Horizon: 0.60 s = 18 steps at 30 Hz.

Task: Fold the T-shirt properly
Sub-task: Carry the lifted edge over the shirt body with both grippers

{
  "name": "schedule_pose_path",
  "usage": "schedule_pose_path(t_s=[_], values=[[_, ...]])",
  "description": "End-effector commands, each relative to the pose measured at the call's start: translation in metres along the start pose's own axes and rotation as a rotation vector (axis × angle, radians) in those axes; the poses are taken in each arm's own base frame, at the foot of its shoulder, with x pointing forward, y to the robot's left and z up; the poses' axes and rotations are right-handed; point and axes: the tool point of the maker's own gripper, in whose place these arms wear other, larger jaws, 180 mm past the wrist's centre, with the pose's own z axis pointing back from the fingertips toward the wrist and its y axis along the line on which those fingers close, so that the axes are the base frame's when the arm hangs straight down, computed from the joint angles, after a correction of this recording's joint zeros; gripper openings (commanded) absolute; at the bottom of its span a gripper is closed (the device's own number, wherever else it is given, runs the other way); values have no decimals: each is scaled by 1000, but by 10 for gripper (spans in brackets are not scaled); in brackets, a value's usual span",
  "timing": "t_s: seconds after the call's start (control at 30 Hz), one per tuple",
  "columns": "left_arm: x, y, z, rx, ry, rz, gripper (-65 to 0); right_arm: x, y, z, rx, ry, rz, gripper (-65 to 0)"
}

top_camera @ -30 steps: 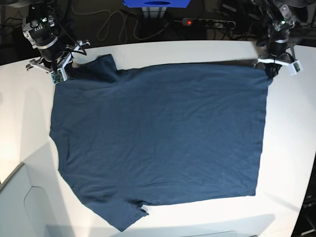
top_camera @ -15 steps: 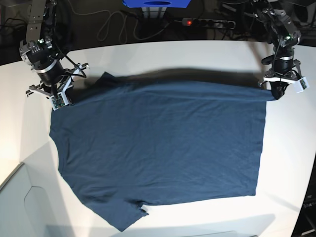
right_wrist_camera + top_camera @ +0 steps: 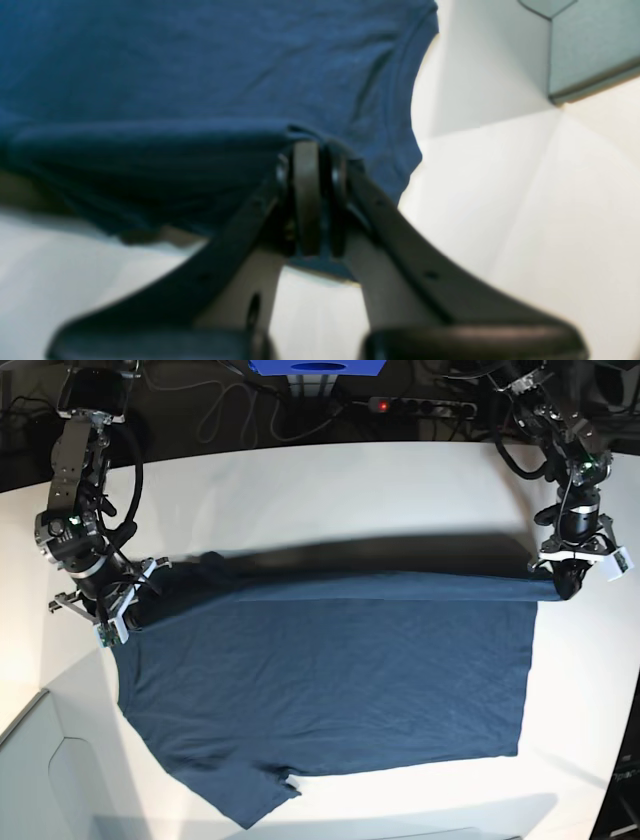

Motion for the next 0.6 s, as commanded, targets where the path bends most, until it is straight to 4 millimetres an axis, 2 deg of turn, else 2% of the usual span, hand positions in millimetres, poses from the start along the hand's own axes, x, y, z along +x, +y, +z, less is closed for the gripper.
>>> schedule_pose_path(t_s=[0.0,0.2,0.33,0.57], values=[[11,-5,-5,-18,-36,0,-650,18,-9,0,-12,-54,19,-649],[8,-15,-25,-60,-6,-7,-650,37,-3,-23,32,-63,42,-649],[19,-20,-35,-81,-15,-32,-650,54,1,-38,59,-71,61,-649],[42,-19,-47,-86,-51,-55,-650,69,-13,-58,58,-63,29,-649]])
